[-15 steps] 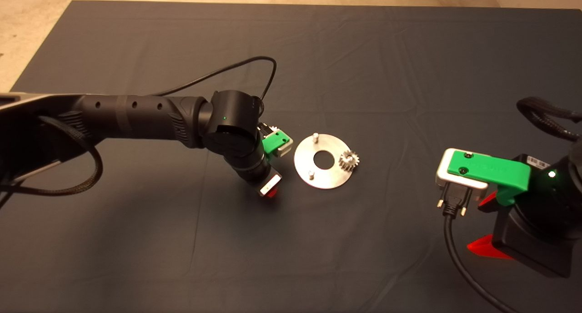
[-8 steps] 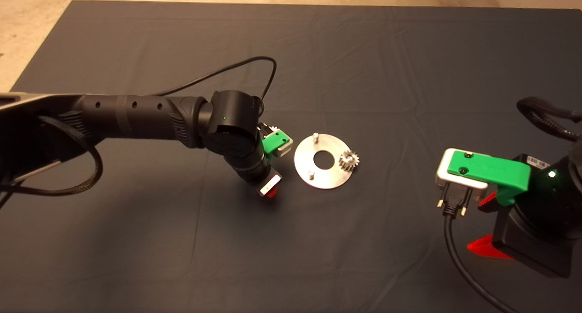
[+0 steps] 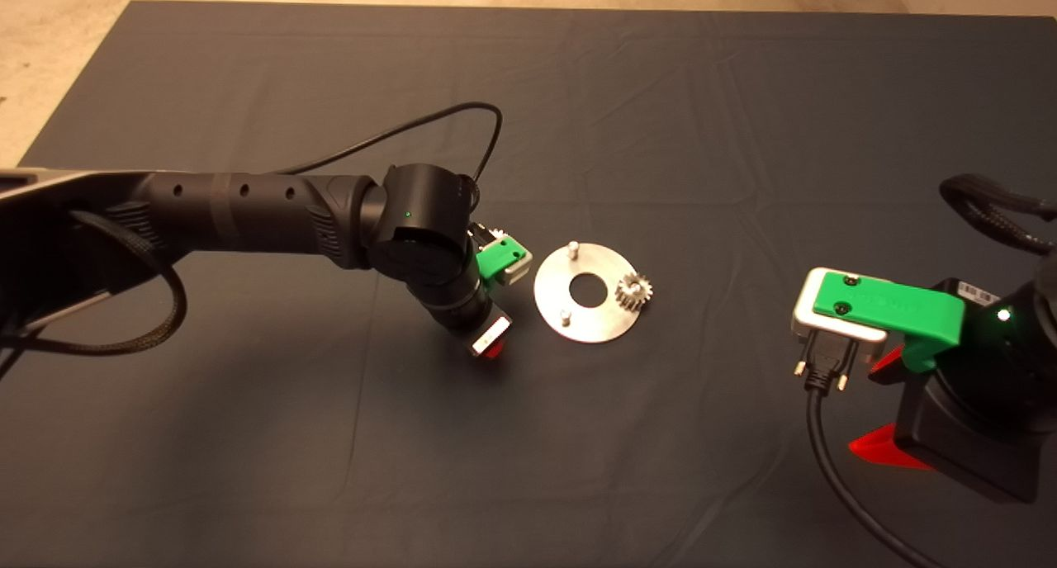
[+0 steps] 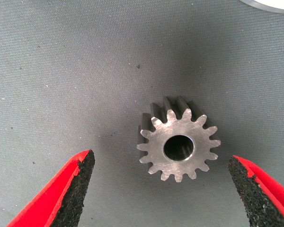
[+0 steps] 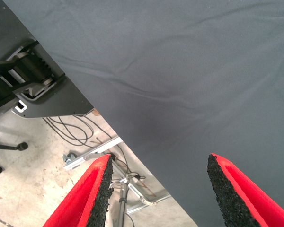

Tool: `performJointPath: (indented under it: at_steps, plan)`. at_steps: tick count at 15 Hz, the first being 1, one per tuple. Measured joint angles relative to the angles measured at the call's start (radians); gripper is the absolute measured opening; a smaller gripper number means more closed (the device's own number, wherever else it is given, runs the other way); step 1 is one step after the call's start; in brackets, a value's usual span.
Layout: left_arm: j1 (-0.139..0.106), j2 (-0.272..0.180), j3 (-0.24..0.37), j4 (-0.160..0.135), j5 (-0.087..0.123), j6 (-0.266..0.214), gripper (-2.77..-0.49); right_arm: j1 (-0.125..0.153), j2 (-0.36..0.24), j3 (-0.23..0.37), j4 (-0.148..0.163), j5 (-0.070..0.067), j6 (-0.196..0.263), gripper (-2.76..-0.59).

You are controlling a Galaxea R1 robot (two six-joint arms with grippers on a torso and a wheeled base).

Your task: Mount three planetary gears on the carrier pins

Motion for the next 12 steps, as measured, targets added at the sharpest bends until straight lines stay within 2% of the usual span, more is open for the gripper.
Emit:
performJointPath:
  at_steps: [8, 12]
  plan:
    - [0.000, 0.000, 0.000, 0.000, 0.000, 0.000, -1.22, 0.009, 0.000, 0.000, 0.000, 0.000, 0.000, -1.89]
    - [0.020, 0.000, 0.000, 0.000, 0.001, 0.000, -1.22, 0.014, 0.000, 0.000, 0.000, 0.000, 0.000, -1.89]
